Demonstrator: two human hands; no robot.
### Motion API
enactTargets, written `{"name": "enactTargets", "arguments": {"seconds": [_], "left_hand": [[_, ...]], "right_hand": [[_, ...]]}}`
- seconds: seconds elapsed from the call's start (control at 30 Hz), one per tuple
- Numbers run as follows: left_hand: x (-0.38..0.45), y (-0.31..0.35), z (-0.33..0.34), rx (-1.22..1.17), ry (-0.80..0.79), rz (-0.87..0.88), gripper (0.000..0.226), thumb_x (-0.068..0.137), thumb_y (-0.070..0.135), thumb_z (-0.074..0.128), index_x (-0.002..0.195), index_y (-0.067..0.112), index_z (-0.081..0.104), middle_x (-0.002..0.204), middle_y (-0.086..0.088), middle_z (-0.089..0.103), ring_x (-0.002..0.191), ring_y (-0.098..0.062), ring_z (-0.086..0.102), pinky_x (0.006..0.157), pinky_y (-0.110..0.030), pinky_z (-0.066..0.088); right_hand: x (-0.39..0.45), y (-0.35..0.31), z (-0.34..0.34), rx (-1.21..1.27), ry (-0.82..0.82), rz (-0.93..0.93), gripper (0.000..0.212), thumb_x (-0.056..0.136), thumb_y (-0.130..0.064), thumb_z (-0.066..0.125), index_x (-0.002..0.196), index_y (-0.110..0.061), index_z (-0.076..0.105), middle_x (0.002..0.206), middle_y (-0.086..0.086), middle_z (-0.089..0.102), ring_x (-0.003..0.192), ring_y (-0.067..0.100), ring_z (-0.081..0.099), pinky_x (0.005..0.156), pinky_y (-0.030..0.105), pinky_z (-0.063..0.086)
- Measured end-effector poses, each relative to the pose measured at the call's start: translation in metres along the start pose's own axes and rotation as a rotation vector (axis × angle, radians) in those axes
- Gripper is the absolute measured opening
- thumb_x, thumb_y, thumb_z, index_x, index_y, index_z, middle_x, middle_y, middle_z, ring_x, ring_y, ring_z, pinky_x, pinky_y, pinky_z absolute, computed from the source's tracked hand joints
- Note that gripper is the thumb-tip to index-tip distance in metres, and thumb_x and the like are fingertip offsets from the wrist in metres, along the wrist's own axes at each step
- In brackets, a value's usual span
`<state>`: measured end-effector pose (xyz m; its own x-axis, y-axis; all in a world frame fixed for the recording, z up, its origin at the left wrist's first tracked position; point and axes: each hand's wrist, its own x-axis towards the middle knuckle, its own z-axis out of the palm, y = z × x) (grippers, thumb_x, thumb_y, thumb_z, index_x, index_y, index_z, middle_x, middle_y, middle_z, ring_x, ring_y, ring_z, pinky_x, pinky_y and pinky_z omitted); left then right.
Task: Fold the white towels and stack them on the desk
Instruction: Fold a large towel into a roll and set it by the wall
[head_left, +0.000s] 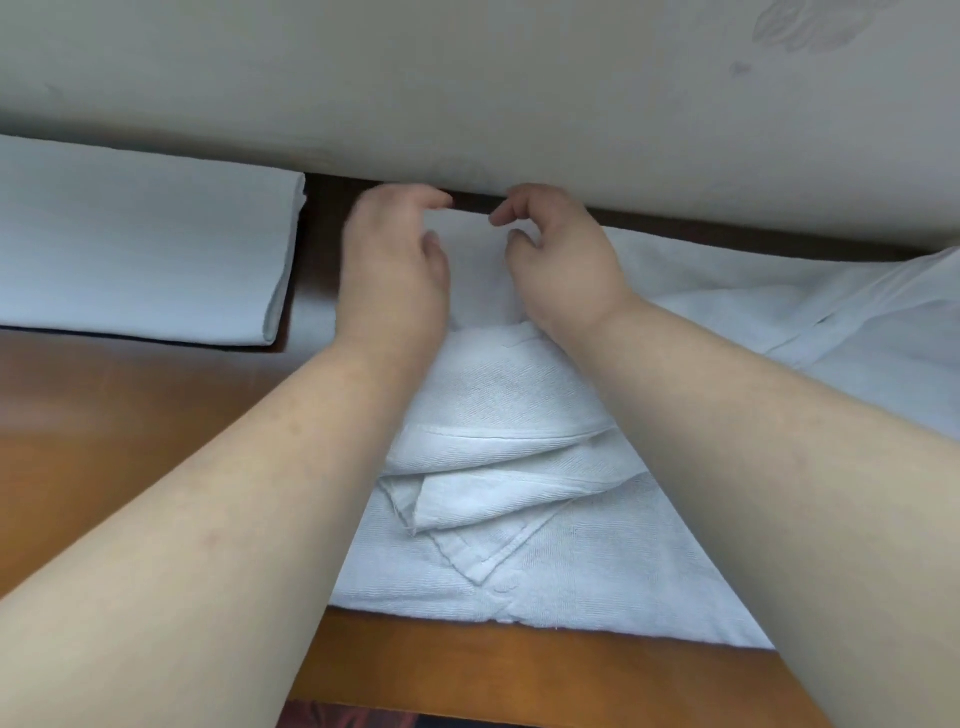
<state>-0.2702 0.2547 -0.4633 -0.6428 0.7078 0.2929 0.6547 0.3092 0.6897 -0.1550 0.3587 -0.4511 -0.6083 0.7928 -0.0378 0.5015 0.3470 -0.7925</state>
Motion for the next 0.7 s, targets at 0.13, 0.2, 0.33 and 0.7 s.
{"name": "enactTargets", "arguments": {"seconds": [0.13,0.2,0.33,0.7], "left_hand": [[-0.001,-0.007,0.012,0.211,-0.622,0.158,0.053,0.098,0.019,0.051,0.149,0.017,0.037,0.154,-0.007,0.037,0.143,-0.023,0.028,0.116,-0.027,0.016],[-0.001,-0.017,0.018,0.35,-0.696,0.161,0.065,0.1,0.038,0.047,0.156,0.02,0.018,0.164,-0.003,0.014,0.15,-0.021,0.007,0.12,-0.036,0.002],[-0.003,-0.03,0.024,0.519,-0.732,0.163,0.085,0.086,0.071,0.038,0.156,0.031,0.01,0.165,-0.001,-0.001,0.15,-0.024,-0.005,0.119,-0.045,-0.003],[0.004,-0.048,0.028,0.687,-0.731,0.099,0.11,0.06,0.093,0.028,0.153,0.041,0.0,0.164,-0.002,-0.008,0.148,-0.029,-0.007,0.118,-0.05,0.001]], "right_hand": [[-0.017,0.027,-0.04,-0.433,0.003,0.127,0.027,0.093,-0.024,0.05,0.114,-0.019,0.067,0.125,0.004,0.058,0.114,0.023,0.054,0.093,0.027,0.041],[-0.027,0.043,-0.054,-0.635,-0.113,0.218,0.037,0.095,-0.034,0.048,0.125,-0.017,0.062,0.136,0.008,0.051,0.124,0.03,0.047,0.103,0.036,0.04],[-0.026,0.053,-0.062,-0.616,-0.259,0.244,0.06,0.096,-0.049,0.047,0.147,-0.017,0.042,0.161,0.008,0.026,0.148,0.025,0.022,0.12,0.038,0.02],[-0.011,0.108,-0.168,-0.799,-0.107,0.464,0.036,0.095,-0.015,0.048,0.128,-0.018,0.062,0.127,0.012,0.061,0.114,0.037,0.058,0.094,0.037,0.049]]}}
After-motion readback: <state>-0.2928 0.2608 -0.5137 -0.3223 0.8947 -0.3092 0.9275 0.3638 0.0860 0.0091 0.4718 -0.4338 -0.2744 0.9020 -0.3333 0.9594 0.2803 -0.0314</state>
